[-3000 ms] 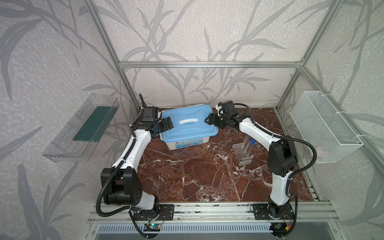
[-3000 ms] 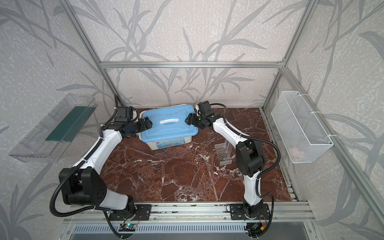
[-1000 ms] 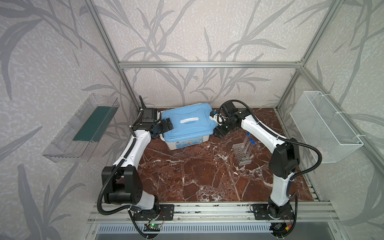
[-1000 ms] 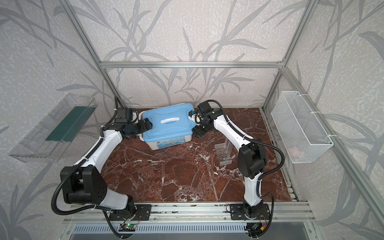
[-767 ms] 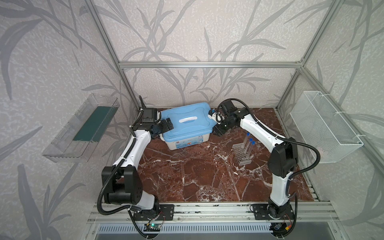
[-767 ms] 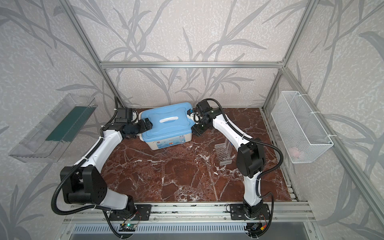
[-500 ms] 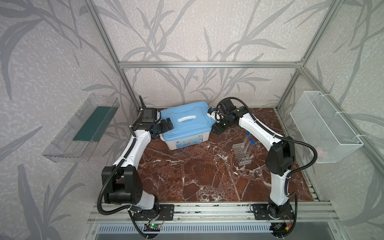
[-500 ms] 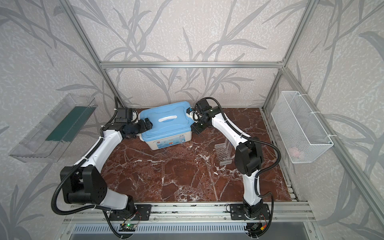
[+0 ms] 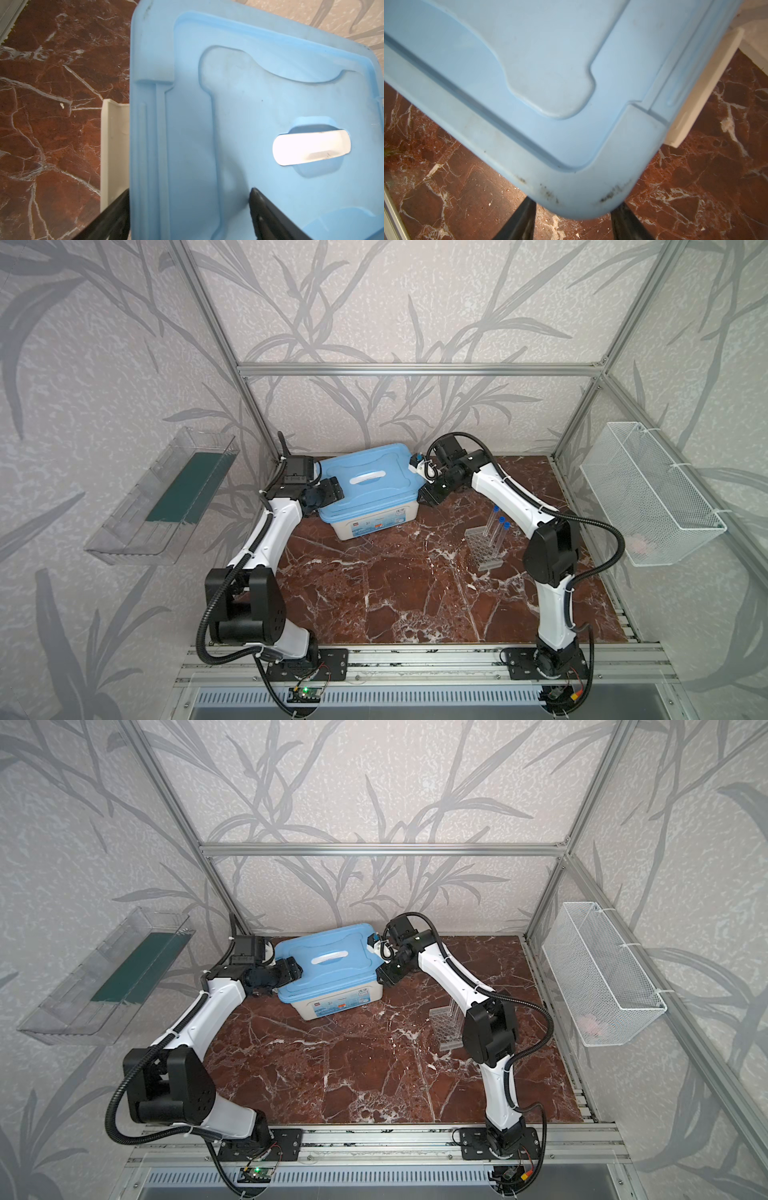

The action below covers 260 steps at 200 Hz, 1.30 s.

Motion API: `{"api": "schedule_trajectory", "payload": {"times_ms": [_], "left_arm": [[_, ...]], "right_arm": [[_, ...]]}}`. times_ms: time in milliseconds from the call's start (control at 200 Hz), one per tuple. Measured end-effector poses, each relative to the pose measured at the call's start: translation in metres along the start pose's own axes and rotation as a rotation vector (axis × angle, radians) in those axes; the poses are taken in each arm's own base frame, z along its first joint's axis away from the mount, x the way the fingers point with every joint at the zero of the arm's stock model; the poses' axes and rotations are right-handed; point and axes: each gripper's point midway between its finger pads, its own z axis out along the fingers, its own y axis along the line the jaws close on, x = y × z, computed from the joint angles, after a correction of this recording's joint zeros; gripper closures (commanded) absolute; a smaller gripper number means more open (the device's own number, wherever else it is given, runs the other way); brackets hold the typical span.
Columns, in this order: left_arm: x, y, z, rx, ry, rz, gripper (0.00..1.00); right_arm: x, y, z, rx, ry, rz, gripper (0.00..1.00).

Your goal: Organize the chemistry lab equipment

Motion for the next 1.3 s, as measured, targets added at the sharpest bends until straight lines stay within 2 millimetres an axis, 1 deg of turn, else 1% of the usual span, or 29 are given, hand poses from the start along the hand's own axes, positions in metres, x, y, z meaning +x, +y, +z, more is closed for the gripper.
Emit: {"api": "schedule_trajectory", "payload": {"times_ms": [85, 160, 250, 325, 390, 460, 530, 600, 655, 725, 805, 850, 885, 1070, 1300], "left_arm": [[-0.001, 0.003, 0.002, -0.006, -0.001, -0.007, 0.24], [-0.004, 0.003, 0.004, -0.001, -0.008, -0.015, 0.31], [-0.008, 0.004, 0.006, 0.002, -0.02, -0.027, 0.33], [-0.011, 0.004, 0.009, 0.007, -0.028, -0.028, 0.33], [-0.013, 0.003, 0.011, 0.012, -0.032, -0.029, 0.33], [-0.016, 0.001, 0.013, 0.018, -0.036, -0.028, 0.34], [-0.017, 0.0, 0.014, 0.024, -0.04, -0.028, 0.35], [-0.018, -0.001, 0.016, 0.03, -0.041, -0.029, 0.37], [-0.018, -0.001, 0.018, 0.032, -0.036, -0.028, 0.37], [-0.02, -0.004, 0.022, 0.043, -0.04, -0.024, 0.37], [-0.021, -0.009, 0.025, 0.054, -0.038, -0.018, 0.36], [-0.021, -0.012, 0.027, 0.06, -0.034, -0.014, 0.36], [-0.021, -0.014, 0.028, 0.064, -0.032, -0.011, 0.36], [-0.018, -0.031, 0.033, 0.081, -0.02, 0.019, 0.36], [-0.007, -0.067, 0.044, 0.141, 0.005, 0.068, 0.36]], "right_arm": [[0.002, -0.003, -0.003, -0.004, 0.001, 0.032, 0.39], [0.005, -0.003, -0.009, -0.013, -0.003, 0.062, 0.37], [0.014, -0.005, -0.026, -0.033, -0.019, 0.136, 0.31], [0.014, -0.011, -0.047, -0.044, -0.072, 0.213, 0.25], [0.005, -0.017, -0.067, -0.046, -0.138, 0.266, 0.23], [-0.011, -0.025, -0.086, -0.046, -0.209, 0.33, 0.23], [-0.032, -0.027, -0.094, -0.065, -0.26, 0.367, 0.24], [-0.051, -0.028, -0.091, -0.086, -0.287, 0.397, 0.26], [-0.061, -0.028, -0.079, -0.098, -0.286, 0.415, 0.28], [-0.061, -0.026, -0.058, -0.109, -0.255, 0.445, 0.31], [-0.052, -0.026, -0.032, -0.111, -0.2, 0.486, 0.32], [-0.05, -0.026, -0.022, -0.11, -0.187, 0.494, 0.33], [-0.053, -0.027, -0.022, -0.106, -0.199, 0.491, 0.34], [-0.043, -0.031, -0.024, -0.07, -0.21, 0.512, 0.38], [-0.018, -0.05, -0.038, 0.064, -0.218, 0.537, 0.39]]}}
